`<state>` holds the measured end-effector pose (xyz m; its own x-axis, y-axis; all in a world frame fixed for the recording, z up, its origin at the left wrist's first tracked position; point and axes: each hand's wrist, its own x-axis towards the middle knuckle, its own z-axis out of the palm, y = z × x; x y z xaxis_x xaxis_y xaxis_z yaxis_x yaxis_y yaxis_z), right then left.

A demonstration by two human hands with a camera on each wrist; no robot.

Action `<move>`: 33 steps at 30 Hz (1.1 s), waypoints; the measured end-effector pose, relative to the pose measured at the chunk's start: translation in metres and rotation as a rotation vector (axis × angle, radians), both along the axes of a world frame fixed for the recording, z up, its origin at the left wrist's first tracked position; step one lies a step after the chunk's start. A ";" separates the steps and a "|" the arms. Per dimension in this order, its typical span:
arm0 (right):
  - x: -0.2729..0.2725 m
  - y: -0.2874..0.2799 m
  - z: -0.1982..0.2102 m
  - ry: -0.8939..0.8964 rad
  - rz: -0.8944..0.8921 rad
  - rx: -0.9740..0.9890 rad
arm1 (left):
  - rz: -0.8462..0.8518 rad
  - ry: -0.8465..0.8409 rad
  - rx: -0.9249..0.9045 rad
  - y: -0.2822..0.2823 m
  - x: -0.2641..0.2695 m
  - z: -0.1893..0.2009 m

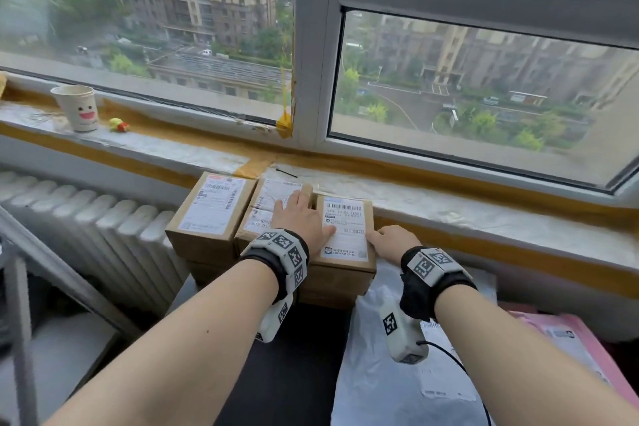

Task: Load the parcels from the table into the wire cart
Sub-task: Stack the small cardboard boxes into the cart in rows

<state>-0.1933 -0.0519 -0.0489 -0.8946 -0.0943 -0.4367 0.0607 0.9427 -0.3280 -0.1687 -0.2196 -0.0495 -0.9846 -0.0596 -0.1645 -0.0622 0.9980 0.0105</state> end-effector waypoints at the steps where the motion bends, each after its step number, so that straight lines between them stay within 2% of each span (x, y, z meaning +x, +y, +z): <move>1: 0.000 0.001 -0.002 -0.002 -0.012 -0.025 | 0.010 -0.006 0.014 0.000 -0.002 -0.003; 4: -0.002 0.001 -0.009 -0.027 -0.086 -0.140 | 0.024 -0.004 0.027 0.002 -0.004 -0.007; 10: -0.006 -0.007 -0.009 -0.159 -0.383 -0.567 | 0.003 0.099 0.049 0.012 -0.002 -0.002; 13: -0.006 -0.001 0.002 -0.101 -0.367 -0.586 | 0.012 0.156 0.166 0.017 0.004 0.014; 16: -0.002 0.009 0.017 -0.034 -0.335 -0.575 | 0.131 0.181 0.351 0.024 0.009 0.026; 20: 0.011 0.025 0.037 0.058 -0.305 -0.667 | 0.277 0.192 0.502 0.036 0.016 0.040; 24: 0.024 0.042 0.050 0.145 -0.313 -0.727 | 0.317 0.249 0.568 0.052 0.032 0.053; 29: 0.045 0.063 0.055 0.257 -0.278 -0.697 | 0.355 0.271 0.627 0.077 0.060 0.057; 33: 0.066 0.077 0.051 0.245 -0.242 -0.726 | 0.376 0.313 0.631 0.094 0.087 0.057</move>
<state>-0.1276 0.0254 0.0018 -0.9890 -0.0708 -0.1297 0.0831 0.4592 -0.8844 -0.0818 -0.1260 0.0071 -0.9231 -0.3846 0.0033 -0.2939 0.7109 0.6390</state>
